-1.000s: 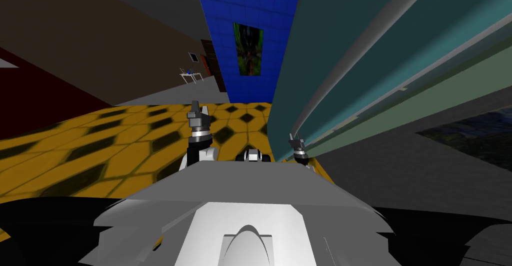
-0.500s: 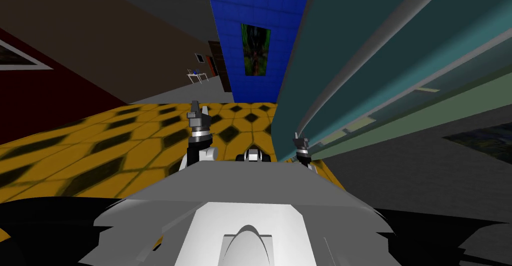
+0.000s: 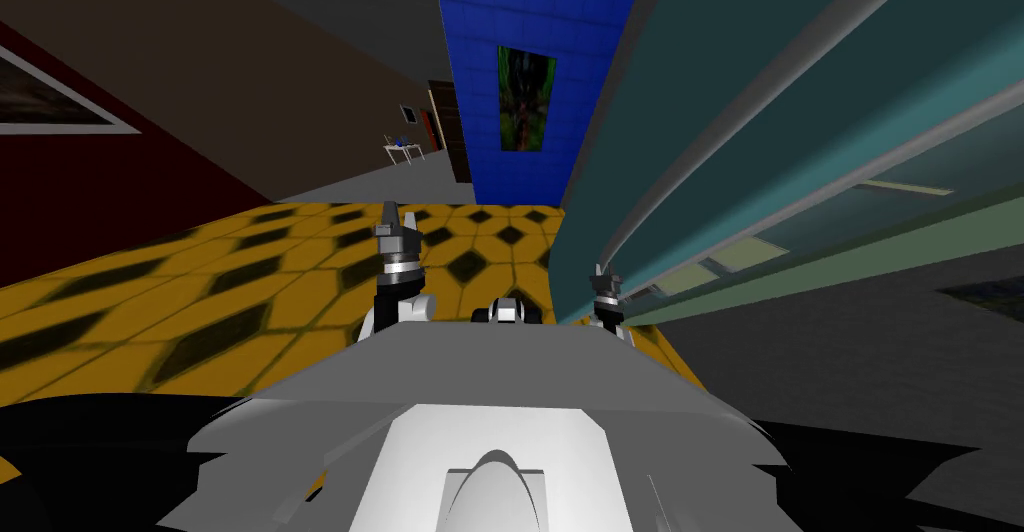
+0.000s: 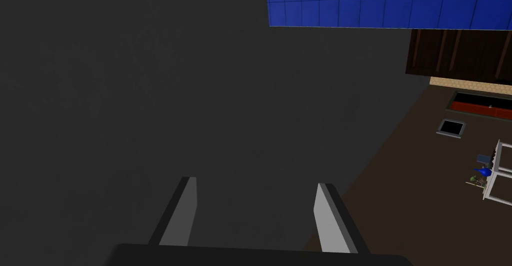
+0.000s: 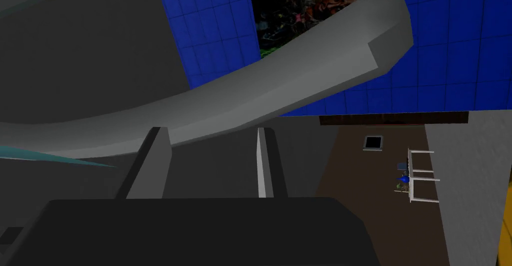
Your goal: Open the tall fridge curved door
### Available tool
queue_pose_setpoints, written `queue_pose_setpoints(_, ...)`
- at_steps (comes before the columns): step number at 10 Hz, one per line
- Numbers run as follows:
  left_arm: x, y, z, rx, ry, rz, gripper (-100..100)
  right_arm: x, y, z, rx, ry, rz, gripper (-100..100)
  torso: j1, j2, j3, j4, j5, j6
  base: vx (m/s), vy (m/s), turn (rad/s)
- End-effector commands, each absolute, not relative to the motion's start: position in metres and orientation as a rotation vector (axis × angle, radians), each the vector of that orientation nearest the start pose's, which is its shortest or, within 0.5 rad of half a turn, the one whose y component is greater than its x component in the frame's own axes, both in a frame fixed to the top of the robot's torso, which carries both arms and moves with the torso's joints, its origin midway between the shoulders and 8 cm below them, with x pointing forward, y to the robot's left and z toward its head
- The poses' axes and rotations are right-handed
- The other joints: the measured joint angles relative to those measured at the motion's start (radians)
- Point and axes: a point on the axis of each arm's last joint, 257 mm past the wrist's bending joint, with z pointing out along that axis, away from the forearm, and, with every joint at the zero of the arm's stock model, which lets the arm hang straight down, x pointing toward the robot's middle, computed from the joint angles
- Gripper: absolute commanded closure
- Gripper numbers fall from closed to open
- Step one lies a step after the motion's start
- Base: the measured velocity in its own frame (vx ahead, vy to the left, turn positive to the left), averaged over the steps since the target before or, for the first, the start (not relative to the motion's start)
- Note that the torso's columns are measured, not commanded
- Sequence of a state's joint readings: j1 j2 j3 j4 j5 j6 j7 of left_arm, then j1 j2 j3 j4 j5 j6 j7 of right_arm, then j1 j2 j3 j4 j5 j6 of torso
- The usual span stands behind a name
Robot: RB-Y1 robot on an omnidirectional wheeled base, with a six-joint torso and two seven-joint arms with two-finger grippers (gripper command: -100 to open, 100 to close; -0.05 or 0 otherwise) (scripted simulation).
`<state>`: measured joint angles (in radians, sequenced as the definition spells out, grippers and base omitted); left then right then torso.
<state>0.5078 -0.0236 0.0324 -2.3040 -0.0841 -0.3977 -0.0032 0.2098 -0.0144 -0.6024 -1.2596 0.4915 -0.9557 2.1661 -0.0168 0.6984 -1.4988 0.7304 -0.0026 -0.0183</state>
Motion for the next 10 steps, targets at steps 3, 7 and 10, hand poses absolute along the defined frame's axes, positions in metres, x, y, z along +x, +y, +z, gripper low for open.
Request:
queue_pose_setpoints(3,0.354,0.288,0.013,-0.689,0.695,-1.186,0,0.373,-0.474,-0.242,-0.595,1.214,-1.351,100,0.008,0.002,0.002,0.000,0.001,0.000,0.028,0.228,0.096)
queue_pose_setpoints(7,0.354,0.288,0.013,-0.689,0.696,-1.186,0,0.362,-0.496,-0.241,-0.538,1.249,-1.431,100,-0.003,0.022,0.012,0.003,-0.001,0.013,0.041,0.212,0.039)
queue_pose_setpoints(10,0.354,0.288,0.013,-0.689,0.696,-1.186,0,0.353,-0.513,-0.236,-0.500,1.260,-1.488,100,0.011,0.020,0.012,0.002,0.000,0.010,0.219,0.278,-0.091)
